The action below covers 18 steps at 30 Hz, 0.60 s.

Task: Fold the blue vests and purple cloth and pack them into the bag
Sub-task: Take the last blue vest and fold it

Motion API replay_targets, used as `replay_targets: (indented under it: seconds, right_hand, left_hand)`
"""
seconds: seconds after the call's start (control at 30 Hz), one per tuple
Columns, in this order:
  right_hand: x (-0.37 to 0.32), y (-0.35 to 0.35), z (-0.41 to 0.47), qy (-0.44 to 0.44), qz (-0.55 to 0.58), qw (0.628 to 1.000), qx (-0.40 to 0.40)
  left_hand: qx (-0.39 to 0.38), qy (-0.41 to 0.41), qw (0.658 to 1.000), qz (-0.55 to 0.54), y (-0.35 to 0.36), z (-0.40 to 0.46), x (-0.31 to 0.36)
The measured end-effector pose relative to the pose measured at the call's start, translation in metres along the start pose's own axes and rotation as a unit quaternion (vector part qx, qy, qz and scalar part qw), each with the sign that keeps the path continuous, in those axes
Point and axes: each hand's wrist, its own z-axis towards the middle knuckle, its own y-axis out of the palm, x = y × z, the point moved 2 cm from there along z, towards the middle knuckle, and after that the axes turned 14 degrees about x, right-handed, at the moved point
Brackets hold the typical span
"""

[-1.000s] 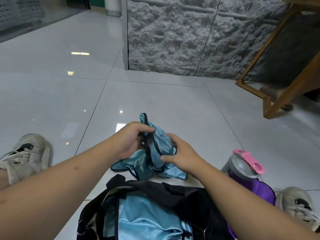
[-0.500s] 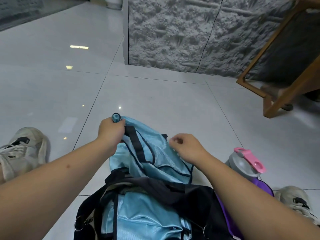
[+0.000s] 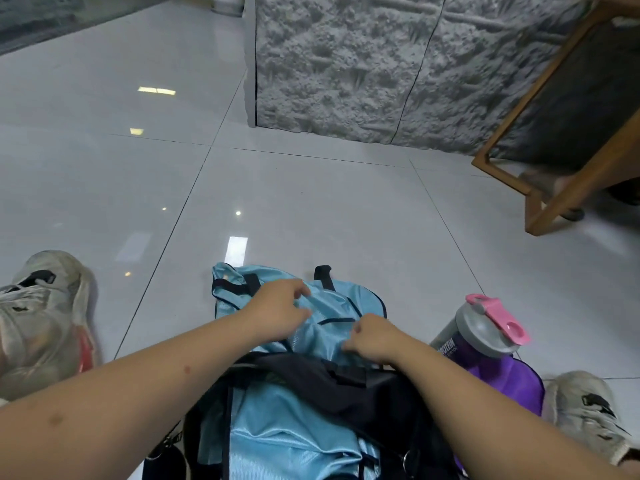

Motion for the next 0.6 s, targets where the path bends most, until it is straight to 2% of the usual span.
replay_targets:
  seconds: [0.1, 0.17, 0.33, 0.43, 0.5, 0.6]
  right_hand:
    - [-0.019, -0.033, -0.007, 0.003, 0.208, 0.977, 0.036]
    - [-0.033, -0.057, -0.013, -0.039, 0.252, 0.966, 0.05]
    - [-0.067, -0.111, -0.032, -0.113, 0.269, 0.956, 0.044]
    - [-0.067, -0.127, -0.035, -0.088, 0.263, 0.96, 0.025]
    - [-0.062, -0.132, -0.038, -0.071, 0.209, 0.975, 0.01]
    - [-0.061, -0.136, -0.046, -0.073, 0.174, 0.981, 0.034]
  left_hand:
    - [-0.058, 0.065, 0.996, 0.015, 0.007, -0.008, 0.013]
    - [-0.069, 0.084, 0.994, -0.001, 0.007, -0.01, 0.022]
    - [-0.036, 0.072, 0.996, -0.044, -0.02, 0.0, 0.043]
    - [-0.03, 0.036, 0.994, -0.1, -0.046, 0.004, 0.052]
    - [-0.019, 0.021, 0.989, -0.142, -0.062, 0.005, 0.055]
    - [-0.016, 0.032, 0.985, -0.169, -0.08, 0.003, 0.062]
